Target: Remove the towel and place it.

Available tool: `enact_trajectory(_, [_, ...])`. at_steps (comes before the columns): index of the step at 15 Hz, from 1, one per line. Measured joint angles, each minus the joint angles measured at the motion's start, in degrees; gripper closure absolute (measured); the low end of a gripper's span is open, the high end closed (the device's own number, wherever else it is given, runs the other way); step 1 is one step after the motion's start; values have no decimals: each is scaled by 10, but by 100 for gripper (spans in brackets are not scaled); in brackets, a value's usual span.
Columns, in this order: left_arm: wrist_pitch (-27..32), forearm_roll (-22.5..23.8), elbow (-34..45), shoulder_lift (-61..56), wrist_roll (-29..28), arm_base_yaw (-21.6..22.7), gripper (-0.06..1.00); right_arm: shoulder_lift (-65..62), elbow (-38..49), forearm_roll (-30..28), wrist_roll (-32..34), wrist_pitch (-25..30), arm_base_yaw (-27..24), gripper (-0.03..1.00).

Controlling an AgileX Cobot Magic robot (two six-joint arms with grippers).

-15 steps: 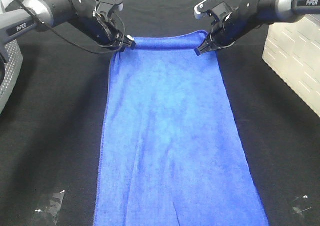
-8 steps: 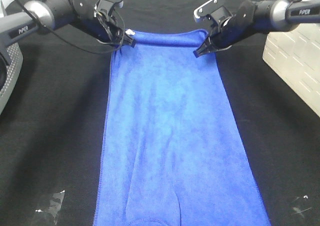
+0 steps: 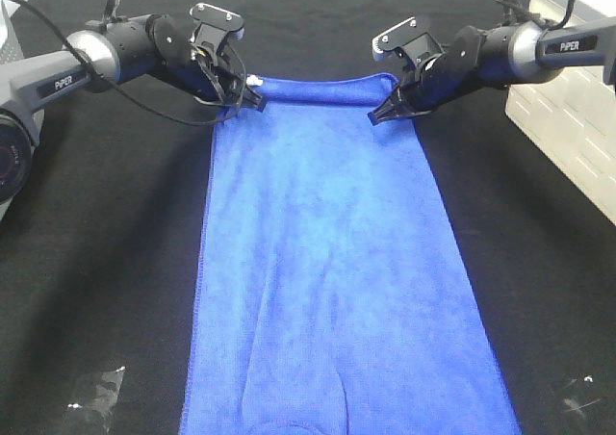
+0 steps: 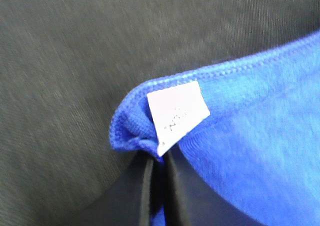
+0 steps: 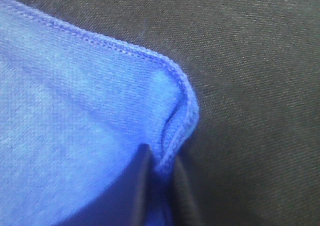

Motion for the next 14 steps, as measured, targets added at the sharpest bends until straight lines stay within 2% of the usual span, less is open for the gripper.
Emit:
enact_trajectory(2, [-23,13,0,0,0,-1,84,0,0,7,0,-28,0,60])
enact_trajectory(3, [-39,18,0,0,0,-1,78,0,0,13,0,-53,0,47])
enact_trajectory(4, [-70,23,0,0,0,-1,62,0,0,16,0,-61,0,32])
enact_trajectory(5, [-85,24,0,0,-2,-1,49,0,0,16,0,-65,0,26])
enact_trajectory(7, [-94,25,0,0,-15,-1,32,0,0,17,0,-65,-1,23])
enact_trajectory(9, [-89,25,0,0,-23,-1,28,-8,0,17,0,-65,-1,22])
enact_trajectory(11, [-57,25,0,-6,-26,-1,28,-32,0,17,0,-51,-1,22])
enact_trajectory(12, [-28,25,0,-14,-28,-1,28,-50,0,17,0,-27,-1,22])
enact_trajectory(14, [91,30,0,-57,-64,-1,28,-101,0,19,0,100,-1,22])
